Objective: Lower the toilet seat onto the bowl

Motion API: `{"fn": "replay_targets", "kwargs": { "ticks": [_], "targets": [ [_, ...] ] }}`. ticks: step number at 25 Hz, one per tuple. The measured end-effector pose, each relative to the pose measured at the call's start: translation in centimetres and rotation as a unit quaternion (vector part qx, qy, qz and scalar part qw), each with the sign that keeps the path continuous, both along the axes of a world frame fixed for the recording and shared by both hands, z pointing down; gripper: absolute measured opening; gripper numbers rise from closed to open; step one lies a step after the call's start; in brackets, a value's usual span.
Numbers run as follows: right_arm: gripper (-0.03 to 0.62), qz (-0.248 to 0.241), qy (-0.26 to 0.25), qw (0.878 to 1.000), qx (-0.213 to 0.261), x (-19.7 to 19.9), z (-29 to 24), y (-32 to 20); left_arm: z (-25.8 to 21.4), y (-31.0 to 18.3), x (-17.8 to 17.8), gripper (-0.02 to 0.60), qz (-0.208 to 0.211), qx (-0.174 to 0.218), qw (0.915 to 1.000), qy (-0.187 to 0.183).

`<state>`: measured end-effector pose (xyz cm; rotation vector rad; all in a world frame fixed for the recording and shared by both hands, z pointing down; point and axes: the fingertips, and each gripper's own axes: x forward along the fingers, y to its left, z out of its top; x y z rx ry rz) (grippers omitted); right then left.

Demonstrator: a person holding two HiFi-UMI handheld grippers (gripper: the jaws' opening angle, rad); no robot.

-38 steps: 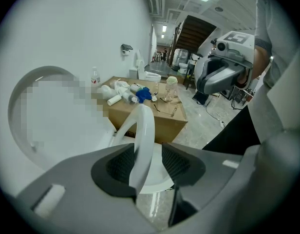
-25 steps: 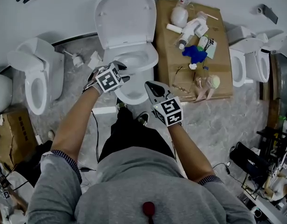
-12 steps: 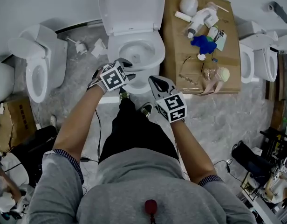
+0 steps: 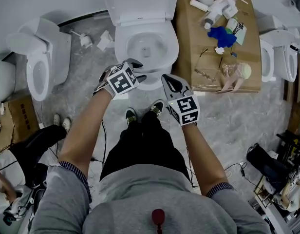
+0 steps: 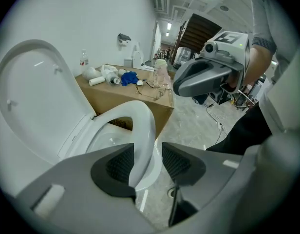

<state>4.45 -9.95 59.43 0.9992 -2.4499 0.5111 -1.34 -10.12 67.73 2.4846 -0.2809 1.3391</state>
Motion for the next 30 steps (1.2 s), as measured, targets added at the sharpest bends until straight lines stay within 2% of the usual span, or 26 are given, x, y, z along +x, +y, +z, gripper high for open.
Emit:
{"fn": "replay_targets", "kwargs": {
  "ticks": [8,13,16,22,30],
  "targets": [
    [0.015,0.016,-0.004,1.000,-0.009,-1.4,3.2,1.2,2.4,2.2,0.0,0.190,0.013,-0.003,0.9998,0.014],
    [0.015,0.043,0.002,0.999,0.008,-1.3,4.1,1.6,3.9,3.3,0.3,0.190,0.014,0.007,0.9996,0.021],
    [0.015,0.055,0.000,0.998,0.003,-1.2,5.3,2.5,5.0,4.2,0.5,0.190,0.012,0.007,0.9996,0.024],
    [0.015,0.062,-0.003,0.998,0.000,-1.2,7.9,3.7,7.3,5.6,0.7,0.190,0.022,0.003,0.9996,0.020],
    [0.015,0.067,-0.004,0.998,-0.006,-1.3,11.6,4.6,10.4,7.1,1.1,0.184,0.014,-0.013,0.9995,0.024]
  ]
}}
